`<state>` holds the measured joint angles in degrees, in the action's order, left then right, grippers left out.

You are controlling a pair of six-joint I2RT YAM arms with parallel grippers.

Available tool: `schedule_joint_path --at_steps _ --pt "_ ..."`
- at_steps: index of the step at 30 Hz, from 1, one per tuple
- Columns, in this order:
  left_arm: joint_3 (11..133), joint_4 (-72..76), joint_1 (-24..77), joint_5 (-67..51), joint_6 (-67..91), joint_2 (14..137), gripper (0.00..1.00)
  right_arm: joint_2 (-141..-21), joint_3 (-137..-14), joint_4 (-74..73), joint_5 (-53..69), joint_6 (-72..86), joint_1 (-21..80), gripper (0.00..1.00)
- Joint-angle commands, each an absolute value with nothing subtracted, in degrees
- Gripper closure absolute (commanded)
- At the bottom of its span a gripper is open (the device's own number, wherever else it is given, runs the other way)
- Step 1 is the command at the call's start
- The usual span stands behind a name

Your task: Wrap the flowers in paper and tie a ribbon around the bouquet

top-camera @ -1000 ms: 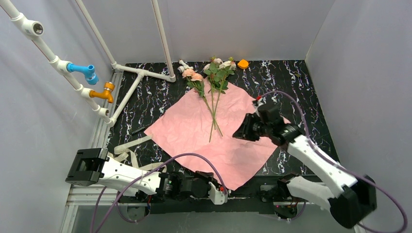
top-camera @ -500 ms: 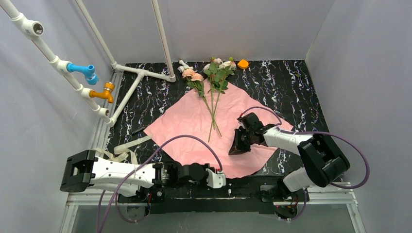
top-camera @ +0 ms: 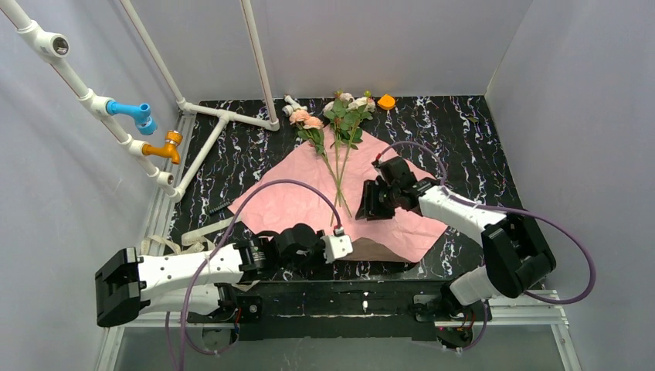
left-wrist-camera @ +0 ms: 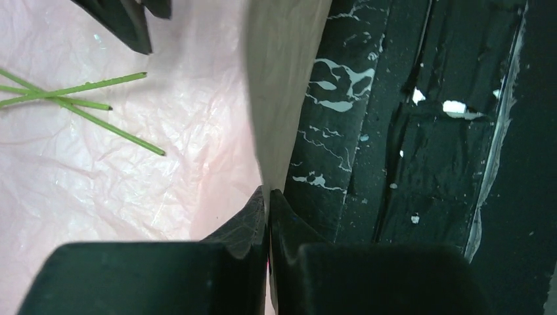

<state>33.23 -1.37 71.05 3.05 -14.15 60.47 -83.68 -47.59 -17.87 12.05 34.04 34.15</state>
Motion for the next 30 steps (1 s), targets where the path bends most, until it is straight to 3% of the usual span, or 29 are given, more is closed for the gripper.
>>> schedule_joint_path --at_steps 1,5,13,20,25,30 --pt "36.34 -1.73 66.76 -3.53 -10.91 59.61 1.0 -80.62 -53.1 -16.67 8.7 30.94 31.85 0.43" --pt "37.11 -0.75 63.51 -4.88 -9.68 62.18 1.0 -79.59 -55.63 -15.43 7.23 30.66 30.05 0.29" --pt "39.79 3.03 57.33 -3.42 -7.24 67.03 1.0 -75.17 -56.3 -16.17 2.56 28.57 28.78 0.23" --pt "43.92 1.79 52.52 -4.57 -6.92 72.45 1.0 -70.6 -53.84 -12.03 8.29 24.35 28.74 0.03" --pt "45.34 1.26 50.06 -5.48 -7.2 73.57 1.0 -65.97 -46.66 -1.49 20.23 24.58 28.11 0.02" --pt "46.33 1.56 48.43 -5.89 -7.89 74.42 1.0 -64.35 -41.61 6.17 24.16 28.36 26.54 0.01"
